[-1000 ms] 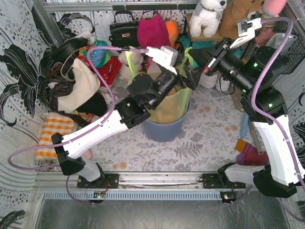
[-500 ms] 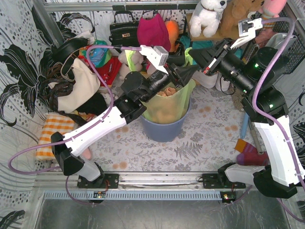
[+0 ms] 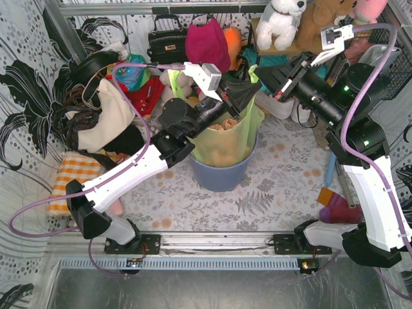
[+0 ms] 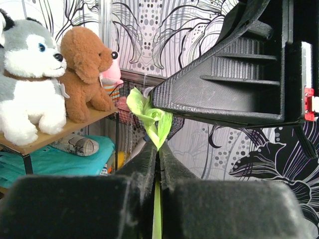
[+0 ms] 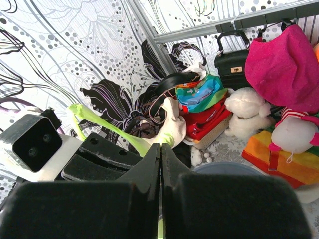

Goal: Tie the trash bag

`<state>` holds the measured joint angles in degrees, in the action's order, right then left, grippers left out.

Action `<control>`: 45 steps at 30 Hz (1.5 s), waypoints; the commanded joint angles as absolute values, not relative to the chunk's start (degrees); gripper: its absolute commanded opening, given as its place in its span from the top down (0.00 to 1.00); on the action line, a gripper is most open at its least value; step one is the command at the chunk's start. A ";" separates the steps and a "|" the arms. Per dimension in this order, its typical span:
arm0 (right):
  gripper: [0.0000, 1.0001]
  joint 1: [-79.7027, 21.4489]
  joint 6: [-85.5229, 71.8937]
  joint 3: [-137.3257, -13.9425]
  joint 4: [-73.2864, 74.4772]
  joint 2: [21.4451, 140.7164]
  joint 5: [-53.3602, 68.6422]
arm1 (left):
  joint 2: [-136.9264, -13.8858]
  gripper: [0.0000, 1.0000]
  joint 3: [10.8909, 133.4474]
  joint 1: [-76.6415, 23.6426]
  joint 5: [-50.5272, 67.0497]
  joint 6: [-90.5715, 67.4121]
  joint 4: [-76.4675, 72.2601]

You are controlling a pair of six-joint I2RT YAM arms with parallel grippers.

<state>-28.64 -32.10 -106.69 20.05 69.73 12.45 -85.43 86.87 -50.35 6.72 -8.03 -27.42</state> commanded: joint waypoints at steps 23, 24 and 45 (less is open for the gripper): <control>0.78 -28.60 -29.22 -112.55 22.73 71.94 12.99 | -82.97 0.92 85.78 -50.19 9.66 -7.70 -30.25; 0.84 -28.62 -29.26 -112.45 22.65 71.68 12.79 | -83.03 0.92 85.78 -50.19 9.40 -7.65 -30.16; 1.00 -28.67 -30.00 -110.84 20.12 70.09 12.12 | -84.90 0.33 90.36 -50.19 6.73 -10.46 -30.85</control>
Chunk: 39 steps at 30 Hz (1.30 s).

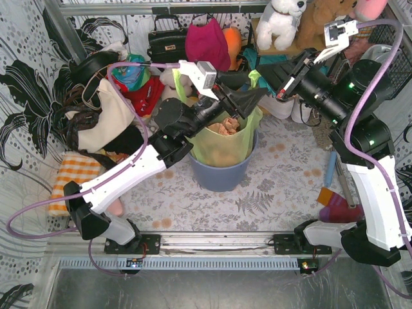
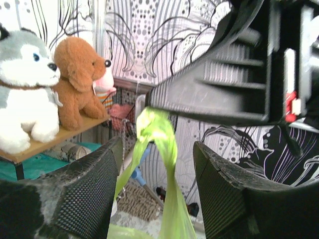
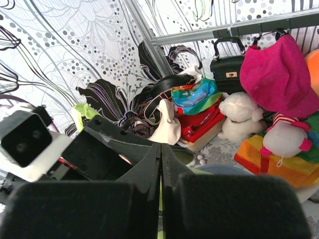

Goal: Tie the trash bag

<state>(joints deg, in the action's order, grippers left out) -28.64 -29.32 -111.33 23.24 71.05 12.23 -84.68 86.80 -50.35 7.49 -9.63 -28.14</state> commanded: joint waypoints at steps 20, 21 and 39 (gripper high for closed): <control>1.00 -28.63 -30.41 -110.57 19.56 69.96 12.65 | -86.79 0.52 93.90 -50.19 5.67 -10.08 -28.28; 1.00 -28.65 -30.45 -110.57 19.59 69.93 12.66 | -86.81 0.55 94.04 -50.19 5.77 -10.10 -28.27; 0.74 -28.65 -27.03 -112.97 18.81 71.88 16.38 | -83.70 0.96 90.11 -50.19 12.00 -6.93 -26.56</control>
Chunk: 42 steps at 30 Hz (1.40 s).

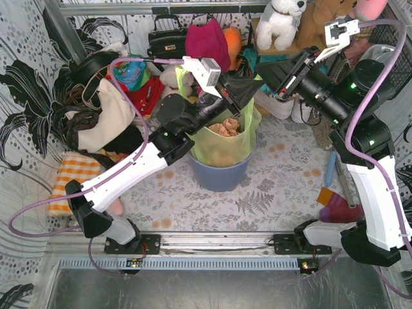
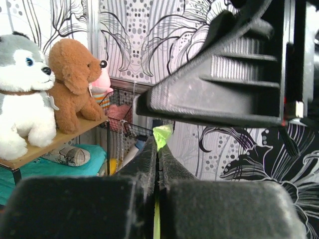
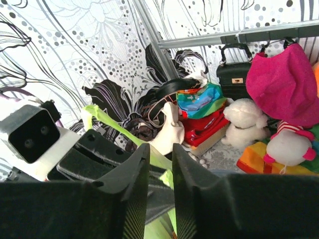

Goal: Tie the trash bag

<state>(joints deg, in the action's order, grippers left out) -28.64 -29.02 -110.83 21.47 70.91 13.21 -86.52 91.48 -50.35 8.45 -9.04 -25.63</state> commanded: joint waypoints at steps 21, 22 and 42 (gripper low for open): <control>0.29 -28.70 -25.49 -118.21 -1.16 86.03 51.16 | -78.27 0.96 80.33 -50.19 23.22 -7.73 -32.59; 0.28 -28.74 -26.02 -118.41 -1.96 86.68 52.28 | -78.26 0.96 80.33 -50.23 23.40 -7.81 -32.60; 0.37 -31.74 -38.30 -127.39 -17.58 102.05 61.79 | -77.88 0.95 80.12 -50.27 25.58 -9.73 -34.12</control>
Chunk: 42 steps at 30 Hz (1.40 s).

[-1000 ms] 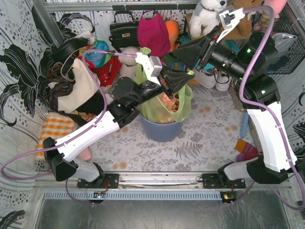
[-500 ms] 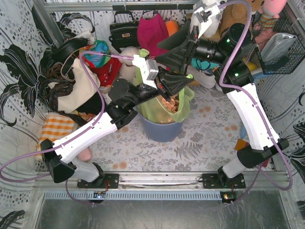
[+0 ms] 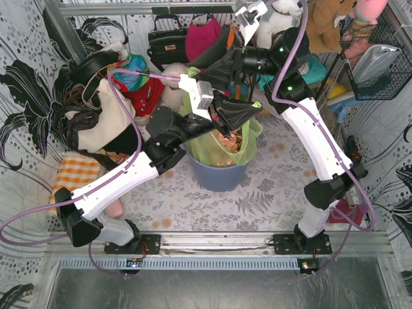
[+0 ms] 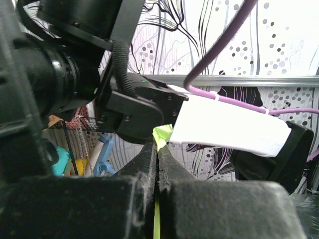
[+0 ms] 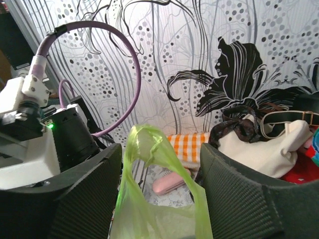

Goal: Tie the trash bag

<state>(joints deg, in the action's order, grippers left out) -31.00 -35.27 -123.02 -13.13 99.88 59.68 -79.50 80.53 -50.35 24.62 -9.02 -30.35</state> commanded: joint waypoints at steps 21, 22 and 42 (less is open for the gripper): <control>0.66 -32.51 -41.06 -132.81 -18.57 106.65 60.67 | -77.17 0.95 79.55 -50.33 25.56 -10.63 -34.89; 0.63 -32.55 -41.05 -132.68 -18.59 106.54 60.91 | -77.17 0.95 79.46 -50.31 25.56 -10.57 -34.85; 0.48 -32.52 -42.44 -124.72 -24.23 101.28 61.38 | -76.81 0.94 79.45 -50.33 25.84 -10.81 -35.04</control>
